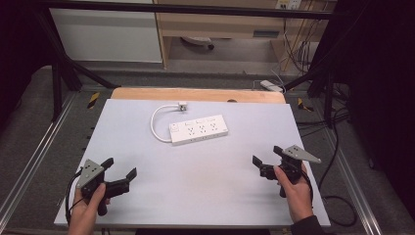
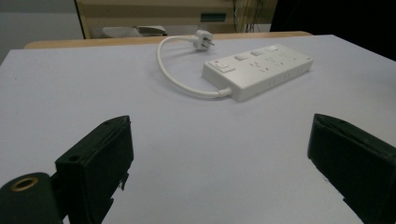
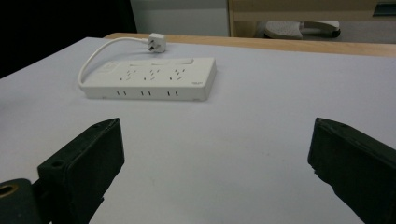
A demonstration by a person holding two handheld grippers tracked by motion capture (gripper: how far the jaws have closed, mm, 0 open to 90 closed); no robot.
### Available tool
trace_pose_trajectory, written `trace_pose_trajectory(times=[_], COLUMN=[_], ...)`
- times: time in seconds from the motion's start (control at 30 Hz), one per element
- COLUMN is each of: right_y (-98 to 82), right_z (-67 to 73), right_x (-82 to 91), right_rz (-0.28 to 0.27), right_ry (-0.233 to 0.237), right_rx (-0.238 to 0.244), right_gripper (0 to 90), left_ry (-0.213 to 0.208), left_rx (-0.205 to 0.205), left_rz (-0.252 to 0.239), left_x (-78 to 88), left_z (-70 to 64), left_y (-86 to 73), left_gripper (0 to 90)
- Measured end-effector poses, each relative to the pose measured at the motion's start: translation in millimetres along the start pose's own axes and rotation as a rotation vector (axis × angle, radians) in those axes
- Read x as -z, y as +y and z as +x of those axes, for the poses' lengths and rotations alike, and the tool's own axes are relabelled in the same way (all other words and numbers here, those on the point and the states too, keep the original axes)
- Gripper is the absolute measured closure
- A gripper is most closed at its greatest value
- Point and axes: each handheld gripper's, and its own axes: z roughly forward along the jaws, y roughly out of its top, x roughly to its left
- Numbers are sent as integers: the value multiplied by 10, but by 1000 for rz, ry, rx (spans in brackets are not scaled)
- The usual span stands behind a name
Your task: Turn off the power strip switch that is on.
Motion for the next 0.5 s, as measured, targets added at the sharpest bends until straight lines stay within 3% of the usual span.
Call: trace_pose_trajectory(times=[0.13,0.33,0.5], right_y=[181,439,547], right_z=[44,125,150], right_x=[6,16,-15], right_rz=[-33,-63,-57], right_ry=[17,25,33], right_rx=[26,68,70], right_gripper=[39,40,39], left_ry=[1,-2,-3], left_rx=[-11,4,8], left_rz=[-10,-12,-8], left_x=[21,29,7], left_z=[-4,23,18], left_y=[13,2,9], left_gripper=[69,64,63])
